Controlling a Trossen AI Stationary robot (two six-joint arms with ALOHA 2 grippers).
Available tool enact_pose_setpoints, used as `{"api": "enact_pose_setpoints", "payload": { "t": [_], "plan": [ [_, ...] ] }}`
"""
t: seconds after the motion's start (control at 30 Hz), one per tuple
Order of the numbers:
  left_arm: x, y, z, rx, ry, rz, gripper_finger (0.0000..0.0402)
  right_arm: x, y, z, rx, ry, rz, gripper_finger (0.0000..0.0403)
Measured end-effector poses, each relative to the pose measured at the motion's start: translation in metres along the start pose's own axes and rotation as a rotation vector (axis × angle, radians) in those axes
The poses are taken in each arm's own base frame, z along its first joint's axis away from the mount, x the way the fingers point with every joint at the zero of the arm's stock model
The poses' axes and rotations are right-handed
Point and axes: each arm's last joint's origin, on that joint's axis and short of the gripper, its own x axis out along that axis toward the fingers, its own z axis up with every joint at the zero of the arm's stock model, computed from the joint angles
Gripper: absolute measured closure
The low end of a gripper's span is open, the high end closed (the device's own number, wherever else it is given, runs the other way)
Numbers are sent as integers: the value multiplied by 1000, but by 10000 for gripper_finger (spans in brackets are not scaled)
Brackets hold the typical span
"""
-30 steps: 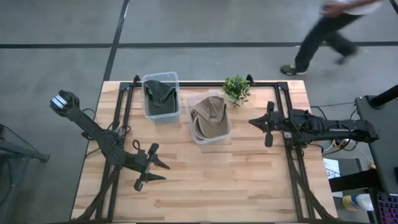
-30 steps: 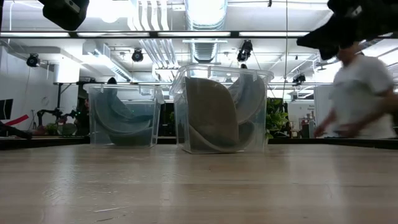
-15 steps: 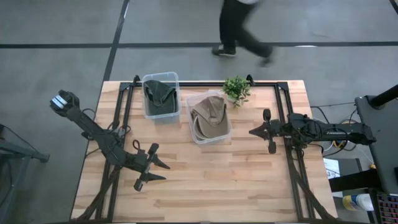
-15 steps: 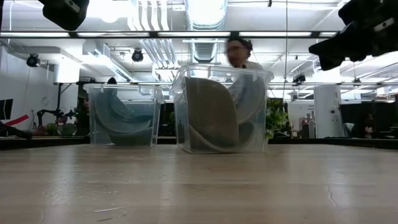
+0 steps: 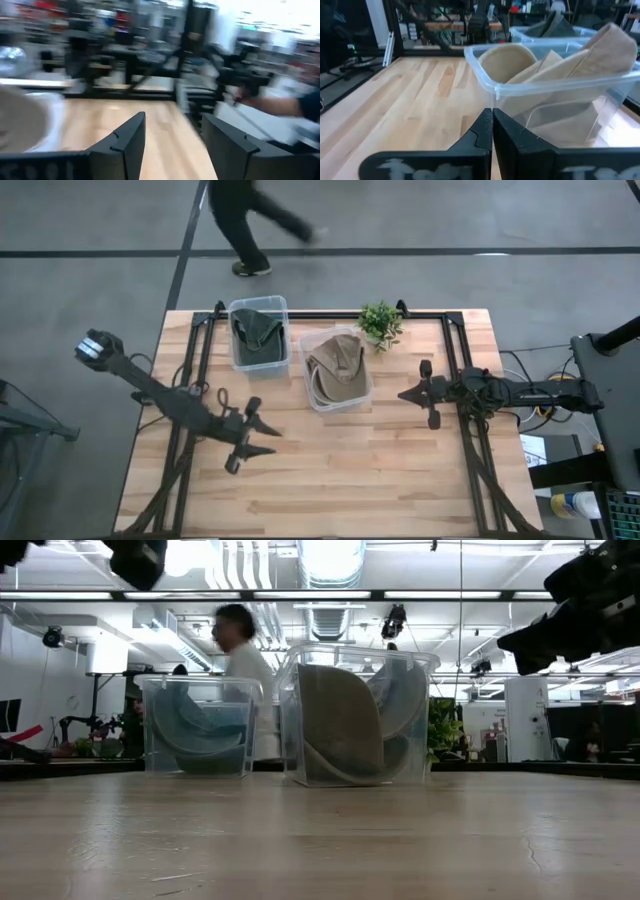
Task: Pick & Place hat
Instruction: Return to Home Position
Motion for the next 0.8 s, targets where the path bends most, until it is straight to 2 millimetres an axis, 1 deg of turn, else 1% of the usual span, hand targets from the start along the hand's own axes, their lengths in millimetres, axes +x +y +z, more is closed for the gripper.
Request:
{"api": "enact_pose_setpoints", "payload": {
  "t": [0.1, 0.17, 0.27, 0.33, 0.4, 0.47, 0.63, 0.8],
  "plan": [
    [6, 16, 3, 14, 29, -193, 213, 1, 0, -5, -2, -23, 1, 394],
    [8, 27, 4, 18, 40, -259, 213, 1, 0, -7, -1, -15, 1, 394],
    [9, 40, 3, 47, 57, -200, 213, 1, 0, -7, 0, -17, 3, 394],
    [6, 49, 1, 52, 59, -151, 213, 1, 0, -7, 4, -17, 8, 394],
    [-1, 57, -1, 48, 39, -122, 213, 1, 0, -8, 9, -9, 8, 394],
    [-13, 62, -6, 47, 10, -103, 213, 1, 0, -9, 10, 2, 7, 394],
    [-49, 66, -24, 55, -106, -118, 213, 1, 0, -10, 11, 12, 4, 394],
    [-69, 69, -39, 9, -134, -114, 213, 1, 0, -14, 16, 47, 2, 394]
  ]
}}
